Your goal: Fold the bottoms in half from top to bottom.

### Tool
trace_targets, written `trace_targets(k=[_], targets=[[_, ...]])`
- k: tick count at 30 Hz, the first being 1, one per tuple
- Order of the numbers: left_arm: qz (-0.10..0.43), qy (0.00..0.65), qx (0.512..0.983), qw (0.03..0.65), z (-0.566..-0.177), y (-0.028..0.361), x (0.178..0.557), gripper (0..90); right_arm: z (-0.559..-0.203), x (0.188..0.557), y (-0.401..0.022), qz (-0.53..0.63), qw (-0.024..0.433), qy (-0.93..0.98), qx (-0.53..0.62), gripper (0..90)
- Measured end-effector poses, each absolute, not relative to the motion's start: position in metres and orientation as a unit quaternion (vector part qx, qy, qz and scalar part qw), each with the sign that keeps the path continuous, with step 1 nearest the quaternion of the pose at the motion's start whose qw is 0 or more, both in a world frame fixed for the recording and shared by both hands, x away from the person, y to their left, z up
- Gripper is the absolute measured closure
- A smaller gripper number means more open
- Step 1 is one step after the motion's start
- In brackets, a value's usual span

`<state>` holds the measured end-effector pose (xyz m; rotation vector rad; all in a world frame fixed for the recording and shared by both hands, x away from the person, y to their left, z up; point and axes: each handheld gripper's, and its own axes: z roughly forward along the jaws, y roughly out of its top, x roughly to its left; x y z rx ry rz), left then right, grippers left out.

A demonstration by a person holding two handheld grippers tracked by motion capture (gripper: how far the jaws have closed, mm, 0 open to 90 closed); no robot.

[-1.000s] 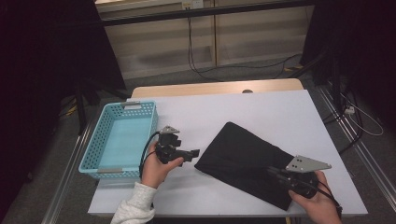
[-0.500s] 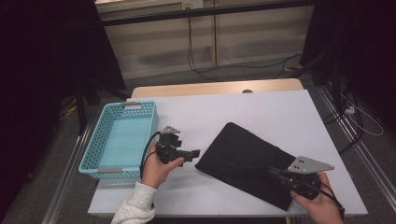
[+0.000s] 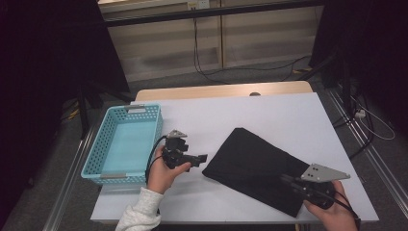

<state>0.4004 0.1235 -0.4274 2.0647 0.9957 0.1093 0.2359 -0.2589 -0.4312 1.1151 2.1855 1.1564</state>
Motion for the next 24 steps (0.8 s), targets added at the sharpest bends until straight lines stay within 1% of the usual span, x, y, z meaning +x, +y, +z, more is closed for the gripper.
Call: trace_targets(k=[18,24], targets=[[0.045,0.390,0.823,0.409,-0.426,0.122,0.400,8.4,-0.429,0.232,-0.259,0.417,0.213,0.788,0.399,89.1],[0.044,0.389,0.824,0.409,-0.426,0.118,0.399,8.4,-0.427,0.219,-0.261,0.408,0.215,0.793,0.398,89.1]])
